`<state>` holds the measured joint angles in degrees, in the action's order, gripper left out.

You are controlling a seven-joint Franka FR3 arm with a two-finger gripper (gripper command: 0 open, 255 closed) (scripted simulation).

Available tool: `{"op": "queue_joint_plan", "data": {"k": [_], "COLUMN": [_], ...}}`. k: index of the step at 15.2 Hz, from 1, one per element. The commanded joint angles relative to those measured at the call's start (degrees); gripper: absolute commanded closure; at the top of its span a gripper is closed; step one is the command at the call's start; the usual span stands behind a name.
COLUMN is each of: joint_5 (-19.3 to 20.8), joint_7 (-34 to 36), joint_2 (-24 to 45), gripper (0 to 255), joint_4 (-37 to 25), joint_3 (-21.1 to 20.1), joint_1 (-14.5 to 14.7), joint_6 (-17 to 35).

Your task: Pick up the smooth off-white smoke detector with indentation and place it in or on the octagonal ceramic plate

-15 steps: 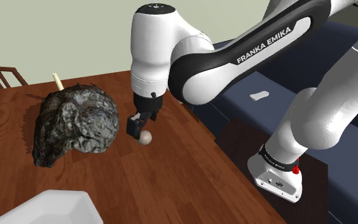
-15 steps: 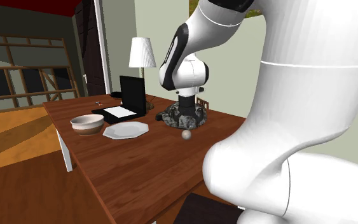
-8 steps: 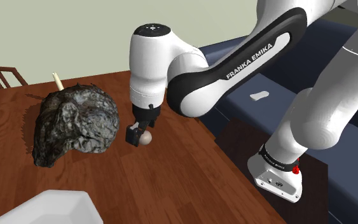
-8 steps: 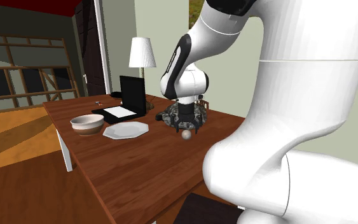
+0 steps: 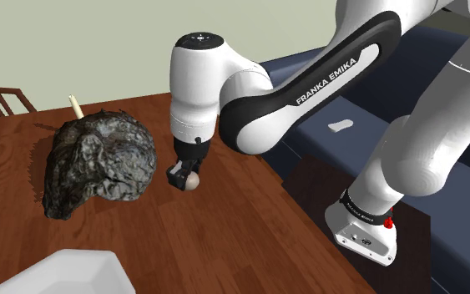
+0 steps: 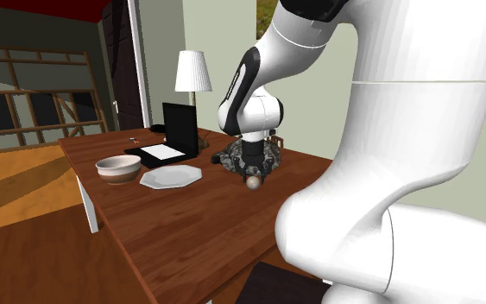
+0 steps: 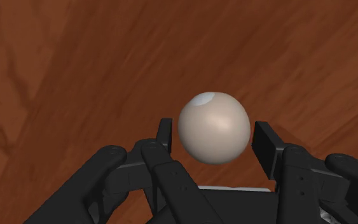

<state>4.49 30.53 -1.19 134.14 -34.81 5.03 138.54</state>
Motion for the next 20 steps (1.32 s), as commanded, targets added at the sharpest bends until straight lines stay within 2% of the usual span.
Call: {"op": "queue_joint_plan", "data": {"k": [1, 9, 20], "joint_5": [0.0, 0.0, -4.9], "joint_7": [0.0, 0.0, -3.9], "joint_2": [0.0, 0.0, -5.8], "gripper": [255, 255, 255], "joint_4": [0.0, 0.0, -3.8], "joint_3": [0.0, 0.0, 0.7], "joint_1": [0.0, 0.0, 0.3], "joint_6": [0.0, 0.0, -8.5]}}
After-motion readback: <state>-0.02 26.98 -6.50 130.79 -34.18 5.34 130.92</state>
